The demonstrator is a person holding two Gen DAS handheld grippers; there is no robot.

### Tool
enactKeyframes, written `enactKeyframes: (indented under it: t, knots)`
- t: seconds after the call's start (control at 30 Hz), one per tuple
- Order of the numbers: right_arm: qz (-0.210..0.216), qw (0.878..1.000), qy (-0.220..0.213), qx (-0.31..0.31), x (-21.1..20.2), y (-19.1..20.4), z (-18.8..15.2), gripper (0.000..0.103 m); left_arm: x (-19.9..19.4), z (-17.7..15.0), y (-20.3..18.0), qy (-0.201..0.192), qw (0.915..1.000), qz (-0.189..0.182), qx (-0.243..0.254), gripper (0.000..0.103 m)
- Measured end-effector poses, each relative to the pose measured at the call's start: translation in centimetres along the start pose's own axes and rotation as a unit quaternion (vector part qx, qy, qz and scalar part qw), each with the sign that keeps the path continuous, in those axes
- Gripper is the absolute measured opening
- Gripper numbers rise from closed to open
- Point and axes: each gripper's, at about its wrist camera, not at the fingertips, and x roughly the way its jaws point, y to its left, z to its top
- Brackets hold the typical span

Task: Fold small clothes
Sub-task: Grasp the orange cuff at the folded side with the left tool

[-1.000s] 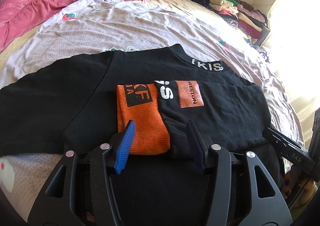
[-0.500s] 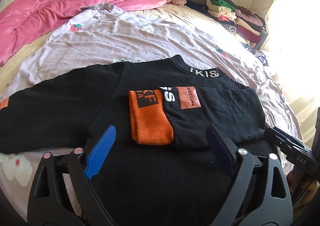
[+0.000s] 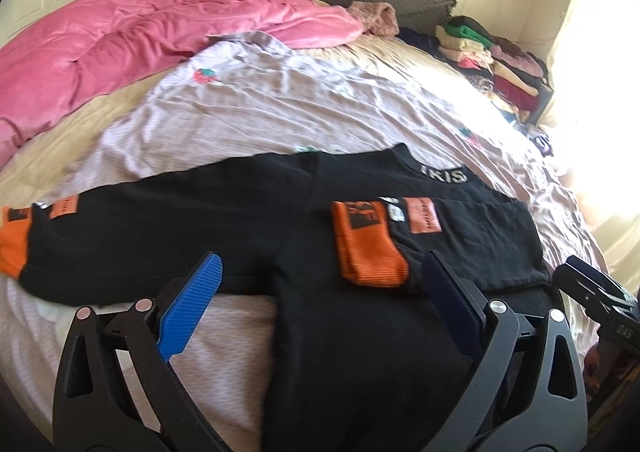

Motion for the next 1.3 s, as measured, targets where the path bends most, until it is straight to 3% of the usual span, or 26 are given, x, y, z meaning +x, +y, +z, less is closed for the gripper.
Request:
enactKeyframes:
  t: [0.3,0.7,0.97,1.3]
  knots:
    - [0.019,0.999,-0.006,-0.03,0.1,3.9,1.0,0.099,-2.1,0.5,4.4,-0.024,0.9984,0.032,-0.04,0.093]
    - [0.046,0.996,-0.011,-0.074,1.8,9.2,2.4,0.099,-3.5,0.5,11.2,-0.037,0.9903,0.066,-0.117,0.093]
    - [0.057,0.994,-0.008,-0.089,3.7,12.0,3.2,0.099,-3.9,-0.1,15.7,-0.043,0.9787,0.117,-0.163,0.093]
    - [0.068,0.992,0.0,-0.103,5.7,14.2,3.5,0.099,-3.7,-1.4,19.9,-0.037,0.9627,0.149,-0.223,0.093]
